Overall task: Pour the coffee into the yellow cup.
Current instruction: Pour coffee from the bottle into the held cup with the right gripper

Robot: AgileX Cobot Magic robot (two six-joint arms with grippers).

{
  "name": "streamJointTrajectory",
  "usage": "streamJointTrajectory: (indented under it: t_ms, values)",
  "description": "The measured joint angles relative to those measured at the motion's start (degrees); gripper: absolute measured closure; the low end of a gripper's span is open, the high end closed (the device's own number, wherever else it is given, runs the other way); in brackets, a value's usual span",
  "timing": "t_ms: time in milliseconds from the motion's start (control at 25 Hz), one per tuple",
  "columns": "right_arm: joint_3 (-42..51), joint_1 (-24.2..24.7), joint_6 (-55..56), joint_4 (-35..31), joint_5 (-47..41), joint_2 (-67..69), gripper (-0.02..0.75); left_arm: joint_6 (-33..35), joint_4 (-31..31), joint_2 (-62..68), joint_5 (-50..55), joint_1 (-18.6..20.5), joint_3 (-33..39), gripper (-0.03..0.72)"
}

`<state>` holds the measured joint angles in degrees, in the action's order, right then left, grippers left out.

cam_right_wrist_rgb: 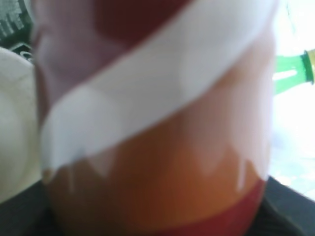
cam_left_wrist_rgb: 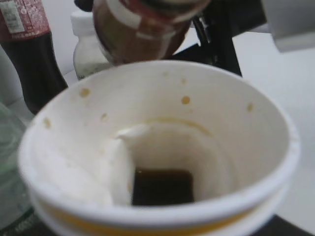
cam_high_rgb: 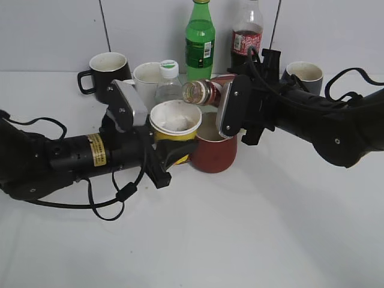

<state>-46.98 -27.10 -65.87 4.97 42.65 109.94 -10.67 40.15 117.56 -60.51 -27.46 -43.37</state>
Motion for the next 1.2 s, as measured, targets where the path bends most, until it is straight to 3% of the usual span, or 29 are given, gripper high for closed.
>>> streamJointTrajectory:
  t_ms: [320, 1200]
  values:
    - [0.0, 0.0, -4.5, 0.0, 0.6, 0.0, 0.234, -3.0, 2.7, -1.4, 0.6, 0.0, 0.0, 0.356]
    - [0.0, 0.0, -13.2, 0.0, 6.5, 0.0, 0.234, -3.1, 4.6, -1.4, 0.9, 0.0, 0.0, 0.357]
